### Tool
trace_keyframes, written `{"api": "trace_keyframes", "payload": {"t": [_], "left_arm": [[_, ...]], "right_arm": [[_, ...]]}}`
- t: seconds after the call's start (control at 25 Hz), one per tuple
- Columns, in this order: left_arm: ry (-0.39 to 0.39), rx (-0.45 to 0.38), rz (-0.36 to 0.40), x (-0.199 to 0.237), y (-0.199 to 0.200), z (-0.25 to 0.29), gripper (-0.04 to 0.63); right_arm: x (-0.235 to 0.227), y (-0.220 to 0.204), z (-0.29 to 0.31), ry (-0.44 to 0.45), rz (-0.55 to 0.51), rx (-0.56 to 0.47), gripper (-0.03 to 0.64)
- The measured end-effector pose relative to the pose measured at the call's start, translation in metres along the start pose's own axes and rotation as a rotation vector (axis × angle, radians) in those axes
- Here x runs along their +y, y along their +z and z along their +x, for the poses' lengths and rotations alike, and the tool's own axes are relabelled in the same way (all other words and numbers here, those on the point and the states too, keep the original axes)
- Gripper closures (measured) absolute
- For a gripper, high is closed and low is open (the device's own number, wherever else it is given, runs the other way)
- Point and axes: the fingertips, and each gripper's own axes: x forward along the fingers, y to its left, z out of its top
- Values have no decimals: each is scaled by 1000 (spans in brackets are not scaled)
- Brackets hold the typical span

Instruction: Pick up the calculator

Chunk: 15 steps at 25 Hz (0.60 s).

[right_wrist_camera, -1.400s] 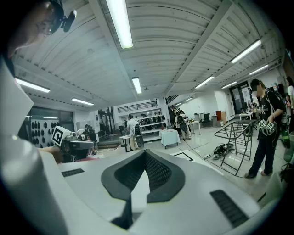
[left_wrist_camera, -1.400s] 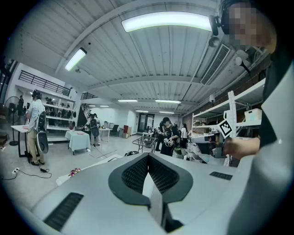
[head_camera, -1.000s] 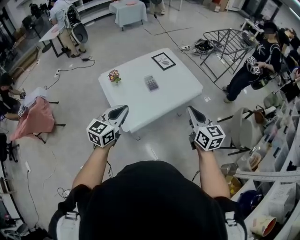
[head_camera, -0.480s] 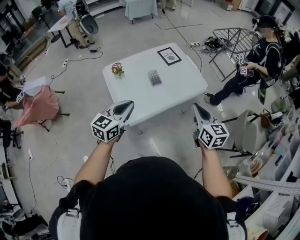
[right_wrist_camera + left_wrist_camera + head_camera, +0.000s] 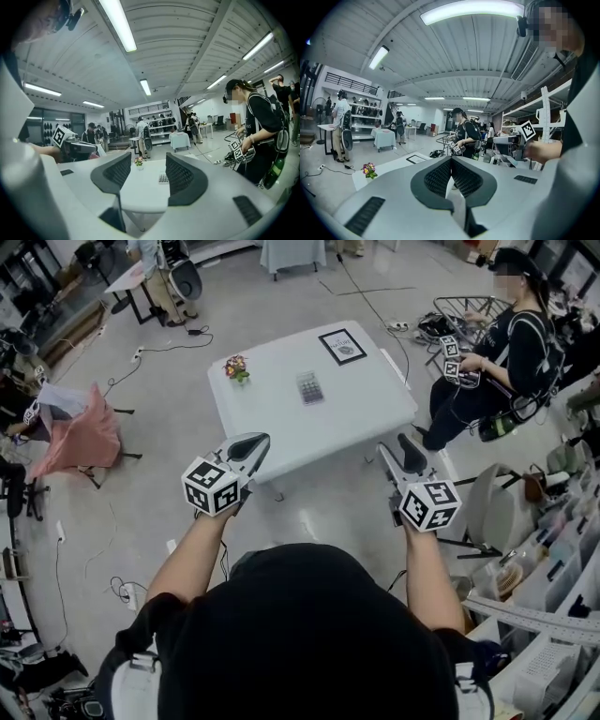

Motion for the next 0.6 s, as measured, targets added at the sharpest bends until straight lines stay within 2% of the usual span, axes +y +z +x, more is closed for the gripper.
{"api": "trace_keyframes", "payload": {"t": [0.12,0.6], "left_arm": [[2,-3,-1,-1,1,1,577],[0,12,-20,0,-6,11,577]], "right_arm": [[0,1,1,14,-5,-1,353],[-8,-9,10,19,-4,39,350]]}}
